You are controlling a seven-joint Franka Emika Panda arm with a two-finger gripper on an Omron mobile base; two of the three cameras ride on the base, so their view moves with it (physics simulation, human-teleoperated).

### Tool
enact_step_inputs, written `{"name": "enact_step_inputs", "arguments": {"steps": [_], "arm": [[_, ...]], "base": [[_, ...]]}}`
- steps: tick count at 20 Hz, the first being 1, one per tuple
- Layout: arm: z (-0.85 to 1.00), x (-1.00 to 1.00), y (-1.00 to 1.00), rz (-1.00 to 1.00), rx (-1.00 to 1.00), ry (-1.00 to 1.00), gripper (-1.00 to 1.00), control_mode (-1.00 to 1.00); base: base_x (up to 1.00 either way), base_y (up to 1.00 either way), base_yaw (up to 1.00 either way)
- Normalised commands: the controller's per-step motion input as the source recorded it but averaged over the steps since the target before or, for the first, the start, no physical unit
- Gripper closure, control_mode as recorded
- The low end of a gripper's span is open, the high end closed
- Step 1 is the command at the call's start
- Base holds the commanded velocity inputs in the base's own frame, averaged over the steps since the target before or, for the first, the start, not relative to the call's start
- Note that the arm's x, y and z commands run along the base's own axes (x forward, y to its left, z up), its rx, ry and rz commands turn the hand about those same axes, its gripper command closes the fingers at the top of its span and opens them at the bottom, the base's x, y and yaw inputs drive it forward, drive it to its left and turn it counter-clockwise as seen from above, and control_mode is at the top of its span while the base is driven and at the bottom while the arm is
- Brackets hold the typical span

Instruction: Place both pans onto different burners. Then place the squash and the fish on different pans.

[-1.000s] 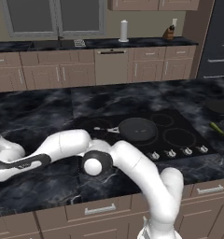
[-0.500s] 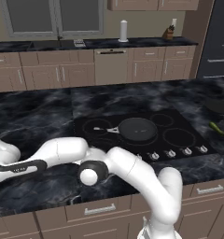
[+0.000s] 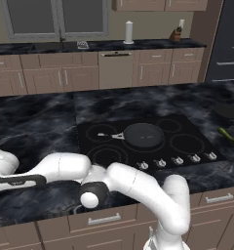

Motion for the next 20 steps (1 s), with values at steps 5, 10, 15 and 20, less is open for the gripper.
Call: {"name": "enact_step_inputs", "arguments": {"steps": [5,10,15,20], "arm": [[-0.25,0.00,0.00,0.00,-0.02,0.00,1.00,-1.00],[0.27,0.00,-0.13,0.00,0.00,0.00,1.00,-1.00],[0.58,0.00,-0.27,0.00,0.00,0.00,1.00,-1.00],[0.50,0.00,-0.44,-0.05,0.00,0.00,1.00,-1.00]], "base": [[0.00,0.00,0.00],[0.00,0.00,0.00],[0.00,0.00,0.00],[0.00,0.00,0.00]]}}
